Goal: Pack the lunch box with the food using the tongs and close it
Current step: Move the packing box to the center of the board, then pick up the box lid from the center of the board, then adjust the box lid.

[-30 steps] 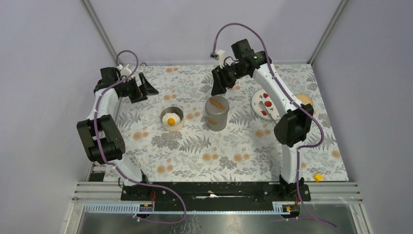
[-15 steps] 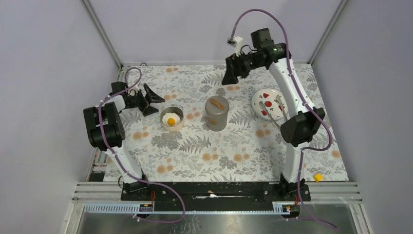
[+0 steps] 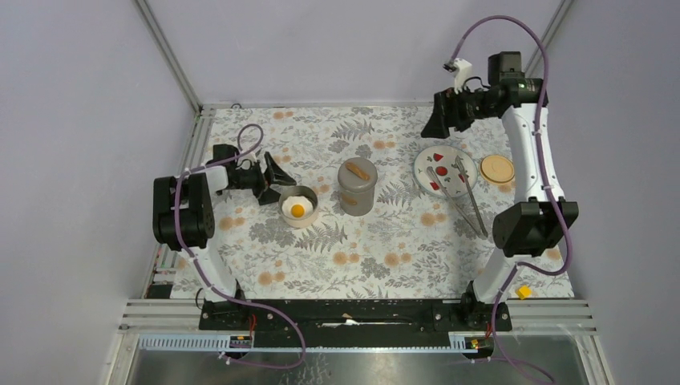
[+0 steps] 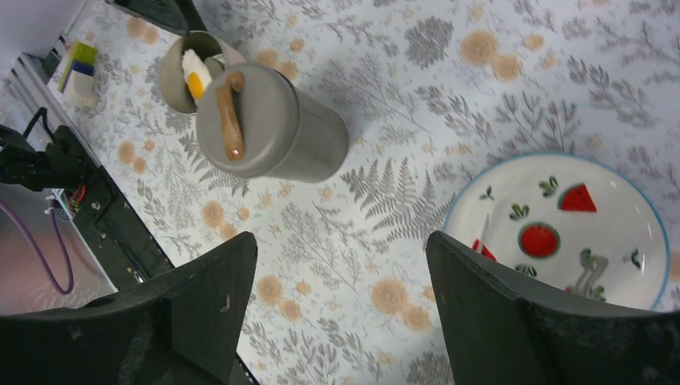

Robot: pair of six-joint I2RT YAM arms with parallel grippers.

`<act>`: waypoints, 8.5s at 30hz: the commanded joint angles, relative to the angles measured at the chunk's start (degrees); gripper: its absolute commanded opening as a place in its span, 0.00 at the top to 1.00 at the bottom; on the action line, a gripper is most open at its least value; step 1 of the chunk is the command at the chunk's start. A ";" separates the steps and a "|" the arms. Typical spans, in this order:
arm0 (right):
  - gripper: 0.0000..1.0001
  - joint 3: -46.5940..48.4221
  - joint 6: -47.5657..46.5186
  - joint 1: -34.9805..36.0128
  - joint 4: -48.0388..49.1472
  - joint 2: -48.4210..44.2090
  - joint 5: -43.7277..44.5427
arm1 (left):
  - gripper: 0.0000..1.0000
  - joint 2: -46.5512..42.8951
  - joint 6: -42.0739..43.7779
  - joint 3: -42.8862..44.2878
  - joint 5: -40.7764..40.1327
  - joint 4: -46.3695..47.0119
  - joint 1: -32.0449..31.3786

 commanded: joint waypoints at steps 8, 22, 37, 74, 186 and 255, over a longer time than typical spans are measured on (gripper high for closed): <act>0.16 -12.60 -12.50 -10.79 -4.55 -6.10 8.38 | 0.01 -8.85 10.27 -3.82 -1.12 -7.17 -2.83; 0.43 -19.67 -29.47 -20.88 0.72 -2.88 27.97 | 0.01 -19.00 15.65 4.69 -18.50 -11.47 -3.12; 0.50 -17.01 -42.05 -19.37 9.32 12.17 30.52 | 0.01 -19.20 14.48 6.52 -17.61 -11.63 -3.09; 0.68 -17.99 -44.25 -15.01 16.90 24.00 41.66 | 0.01 -16.48 13.86 7.80 -17.17 -11.63 -3.09; 1.00 -34.99 69.73 31.87 88.27 -17.47 -47.85 | 0.65 -50.91 115.91 13.31 -11.12 -15.68 -42.34; 1.00 -39.80 130.89 35.63 156.24 -6.96 -49.55 | 0.83 -50.34 126.08 18.10 -9.51 -24.52 -45.31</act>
